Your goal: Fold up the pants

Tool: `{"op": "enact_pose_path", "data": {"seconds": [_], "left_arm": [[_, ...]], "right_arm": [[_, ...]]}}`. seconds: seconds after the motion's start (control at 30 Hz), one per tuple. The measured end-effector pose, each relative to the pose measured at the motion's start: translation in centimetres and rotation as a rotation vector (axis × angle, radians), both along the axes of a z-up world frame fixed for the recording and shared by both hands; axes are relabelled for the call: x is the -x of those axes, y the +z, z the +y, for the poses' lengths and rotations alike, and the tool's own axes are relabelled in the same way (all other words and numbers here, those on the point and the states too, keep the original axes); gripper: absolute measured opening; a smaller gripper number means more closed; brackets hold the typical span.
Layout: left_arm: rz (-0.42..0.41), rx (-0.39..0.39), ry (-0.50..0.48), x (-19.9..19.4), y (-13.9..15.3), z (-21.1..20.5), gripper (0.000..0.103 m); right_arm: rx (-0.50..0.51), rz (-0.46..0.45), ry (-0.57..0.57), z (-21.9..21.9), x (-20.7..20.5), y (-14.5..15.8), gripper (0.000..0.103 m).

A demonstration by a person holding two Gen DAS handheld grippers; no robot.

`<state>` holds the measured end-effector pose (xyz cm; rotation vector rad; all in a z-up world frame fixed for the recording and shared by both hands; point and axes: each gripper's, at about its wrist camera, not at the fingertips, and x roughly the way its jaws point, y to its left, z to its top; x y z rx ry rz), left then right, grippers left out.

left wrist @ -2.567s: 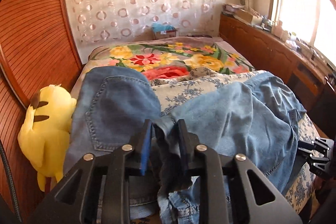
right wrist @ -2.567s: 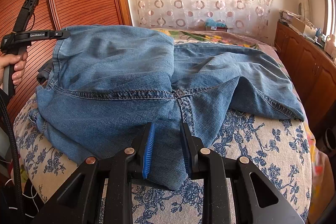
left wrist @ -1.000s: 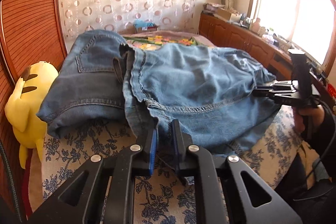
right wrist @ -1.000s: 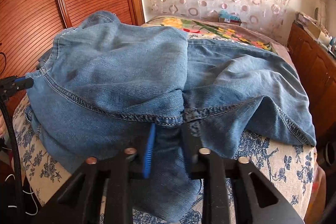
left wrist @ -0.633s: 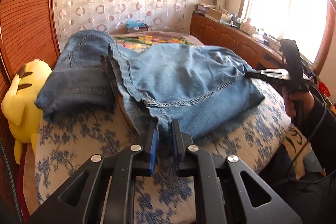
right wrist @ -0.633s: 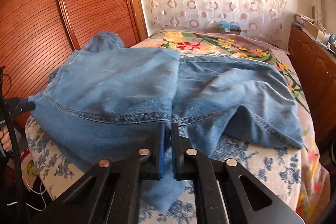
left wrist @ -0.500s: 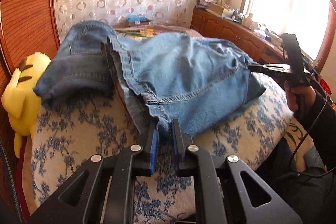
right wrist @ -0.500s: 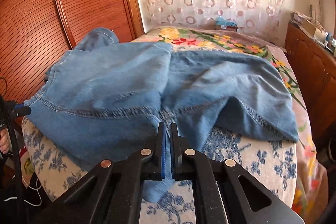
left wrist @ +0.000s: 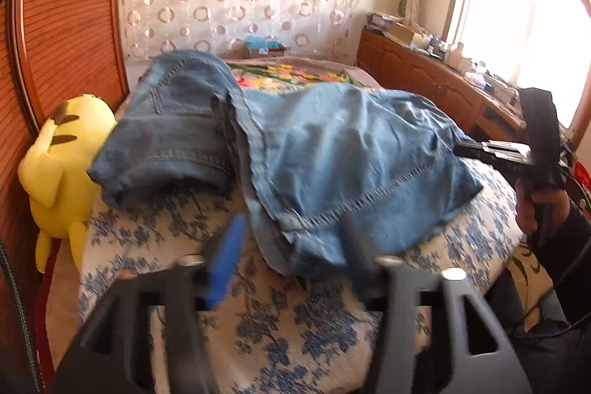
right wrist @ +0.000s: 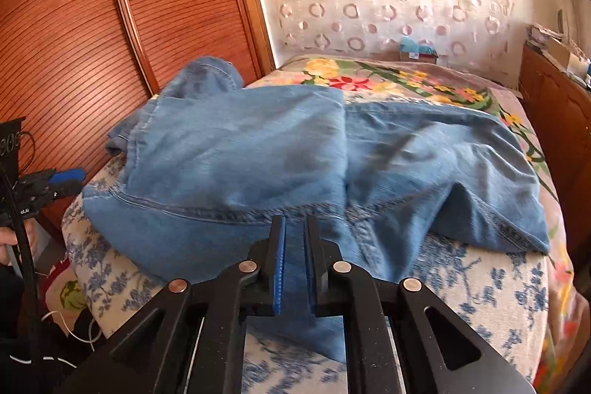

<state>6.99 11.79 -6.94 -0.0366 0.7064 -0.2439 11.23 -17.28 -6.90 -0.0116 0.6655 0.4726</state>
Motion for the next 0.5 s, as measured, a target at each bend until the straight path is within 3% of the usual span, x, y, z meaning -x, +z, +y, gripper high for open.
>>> {"op": "enact_pose_path", "data": {"seconds": [0.13,0.37,0.5], "left_arm": [[-0.014,-0.009,0.029,-1.4,0.3,0.6,0.068],[-0.024,-0.045,0.030,-4.9,-0.2,0.2,0.068],[-0.020,-0.065,0.039,-7.3,-0.5,-0.1,0.068]], "right_arm": [[0.002,-0.002,0.002,1.2,-0.2,-0.3,0.017],[0.009,0.020,-0.017,2.5,-0.9,-1.2,0.019],[0.022,0.023,-0.039,2.8,-1.5,-1.7,0.025]]}}
